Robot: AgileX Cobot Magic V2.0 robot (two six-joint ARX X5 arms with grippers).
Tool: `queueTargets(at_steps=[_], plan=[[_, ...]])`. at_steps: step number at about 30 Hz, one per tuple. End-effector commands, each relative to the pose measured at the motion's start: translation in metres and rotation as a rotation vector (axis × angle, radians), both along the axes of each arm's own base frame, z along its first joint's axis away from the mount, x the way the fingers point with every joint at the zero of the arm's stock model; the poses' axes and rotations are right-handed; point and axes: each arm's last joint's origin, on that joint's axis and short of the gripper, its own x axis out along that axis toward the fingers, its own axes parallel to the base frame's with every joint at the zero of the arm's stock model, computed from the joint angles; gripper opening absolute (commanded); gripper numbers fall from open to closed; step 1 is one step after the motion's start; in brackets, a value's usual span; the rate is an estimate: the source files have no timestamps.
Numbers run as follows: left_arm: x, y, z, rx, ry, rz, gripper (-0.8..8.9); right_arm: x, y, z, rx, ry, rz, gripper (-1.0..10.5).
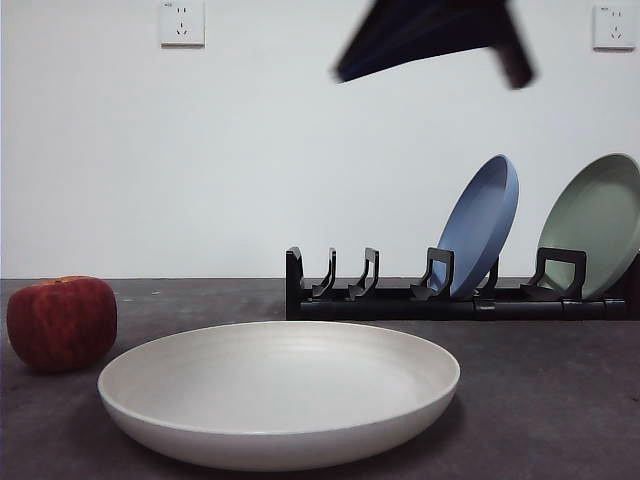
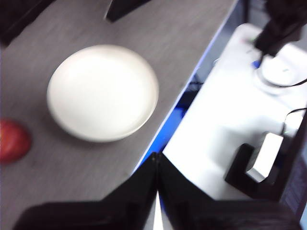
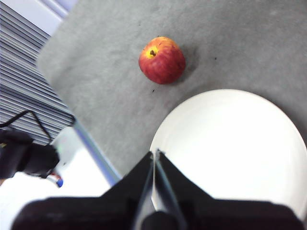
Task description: Take the yellow plate from the plate rack,put the plate on the table,take the apple from the table,put the apple in the plate
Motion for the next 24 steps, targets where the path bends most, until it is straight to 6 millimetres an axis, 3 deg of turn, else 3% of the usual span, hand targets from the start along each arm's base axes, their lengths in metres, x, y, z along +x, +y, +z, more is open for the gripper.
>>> queueTargets(at_steps=[1,7,9,12,17,24], plan=[[-0.003,0.01,0.003,-0.063,0.014,0.046,-0.07,0.011,0.035,0.006,-0.02,-0.02,0.011,1.7],[-0.009,0.027,0.006,-0.124,-0.003,0.045,-0.07,0.034,0.105,0.011,-0.079,-0.045,0.042,8.0],[-0.011,0.032,0.006,-0.141,-0.006,0.041,-0.07,0.041,0.123,0.008,-0.116,-0.055,0.052,8.8],[-0.013,0.041,0.007,-0.17,-0.016,0.039,-0.07,0.051,0.152,-0.001,-0.165,-0.061,0.078,8.9],[-0.02,0.059,0.008,-0.234,-0.034,0.035,-0.07,0.077,0.206,-0.036,-0.317,-0.088,0.113,8.9],[-0.024,0.073,0.008,-0.281,-0.048,0.033,-0.07,0.09,0.229,-0.09,-0.43,-0.083,0.151,8.9]])
